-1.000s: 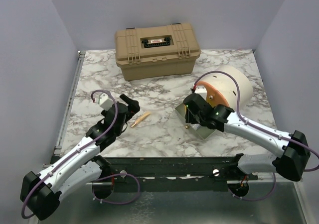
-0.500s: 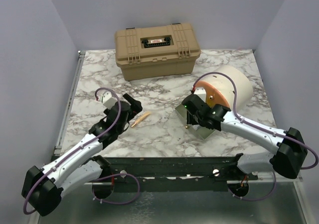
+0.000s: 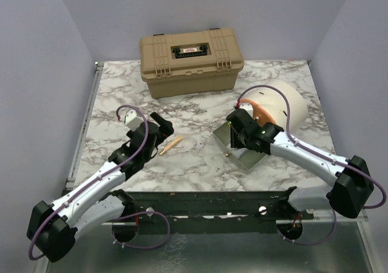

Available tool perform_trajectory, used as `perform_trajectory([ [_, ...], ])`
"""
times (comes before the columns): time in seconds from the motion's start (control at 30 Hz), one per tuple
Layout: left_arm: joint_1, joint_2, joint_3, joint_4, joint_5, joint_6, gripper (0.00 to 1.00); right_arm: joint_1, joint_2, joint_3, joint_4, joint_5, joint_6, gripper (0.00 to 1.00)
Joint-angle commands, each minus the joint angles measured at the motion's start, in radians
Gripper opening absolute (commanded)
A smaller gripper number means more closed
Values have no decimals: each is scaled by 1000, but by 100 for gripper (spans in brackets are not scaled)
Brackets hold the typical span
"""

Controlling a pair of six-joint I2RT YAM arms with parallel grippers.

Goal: Organize the makeup
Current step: Place the makeup in the drawer.

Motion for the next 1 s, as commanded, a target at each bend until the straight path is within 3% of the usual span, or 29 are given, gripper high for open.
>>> perform_trajectory([
  [0.0, 5, -5, 17, 8, -20, -27, 99, -28, -23, -21, 20, -24, -57, 24],
  [0.97, 5, 22, 30, 17, -62, 88, 99, -33, 38, -34, 72, -15, 40, 24],
])
